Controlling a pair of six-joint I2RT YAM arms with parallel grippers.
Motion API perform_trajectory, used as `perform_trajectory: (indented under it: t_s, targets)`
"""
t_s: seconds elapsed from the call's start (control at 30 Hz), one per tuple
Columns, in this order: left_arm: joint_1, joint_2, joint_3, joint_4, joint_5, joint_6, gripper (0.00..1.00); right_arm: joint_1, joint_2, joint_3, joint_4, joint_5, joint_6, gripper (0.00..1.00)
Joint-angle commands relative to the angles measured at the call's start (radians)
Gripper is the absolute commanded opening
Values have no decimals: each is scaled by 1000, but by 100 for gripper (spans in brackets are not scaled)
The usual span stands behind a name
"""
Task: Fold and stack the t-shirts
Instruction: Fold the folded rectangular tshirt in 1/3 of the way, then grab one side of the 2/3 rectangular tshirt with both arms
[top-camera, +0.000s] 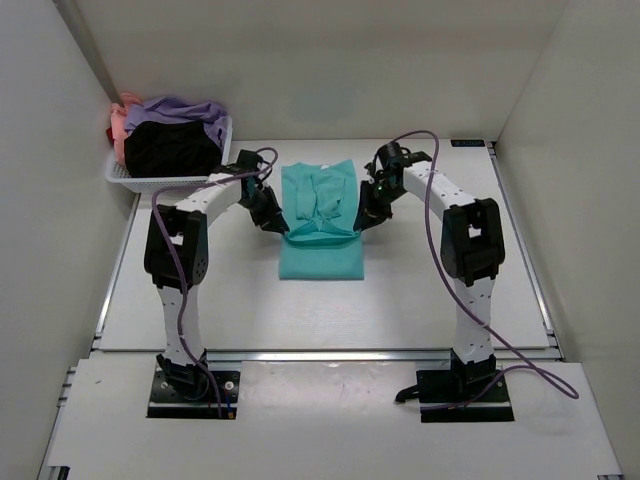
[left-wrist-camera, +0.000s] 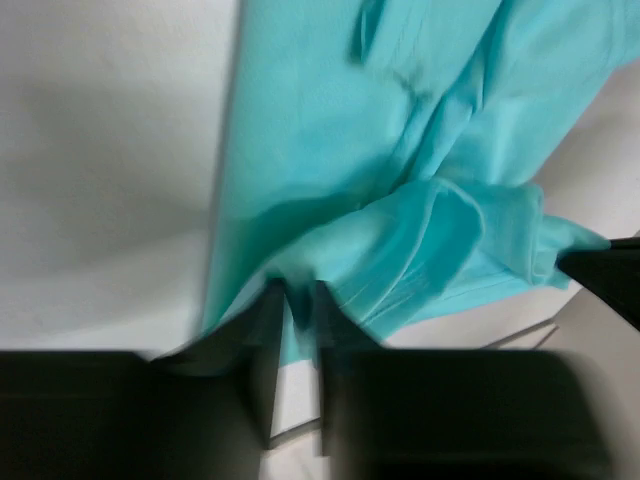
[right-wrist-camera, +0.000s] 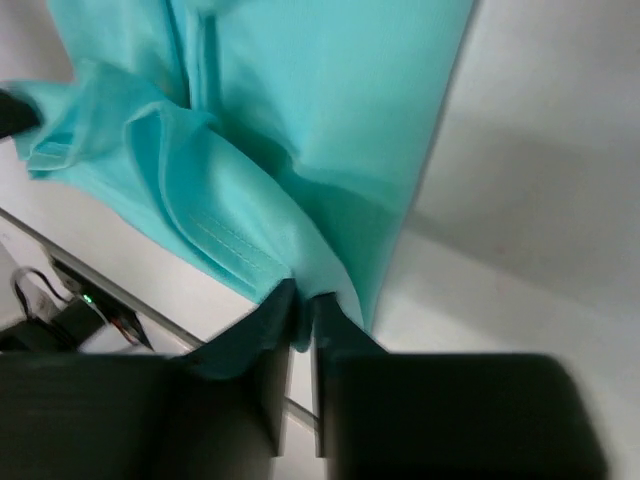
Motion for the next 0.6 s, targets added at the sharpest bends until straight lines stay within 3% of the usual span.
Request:
perform_trajectory:
  t_s: [0.0,0.1,0.2,0.3,0.57]
  targets:
    - [48,-1,76,-6,-11,-11,35,-26,38,116,-18,-3,25,17]
    - [88,-8,57,83,34,-54,35,-55,11,106,70,-20,78,18]
    - [107,-25,16,160,83,-109,38,-81,-87,-52,231,-27,180,31]
    - [98,-62,-59,198,97,-126,39,-102,-176,-172,331,-8,233,36]
    - [58,-239,-384,269,86,-137,40,-63,-330,-451,375,32,209,37]
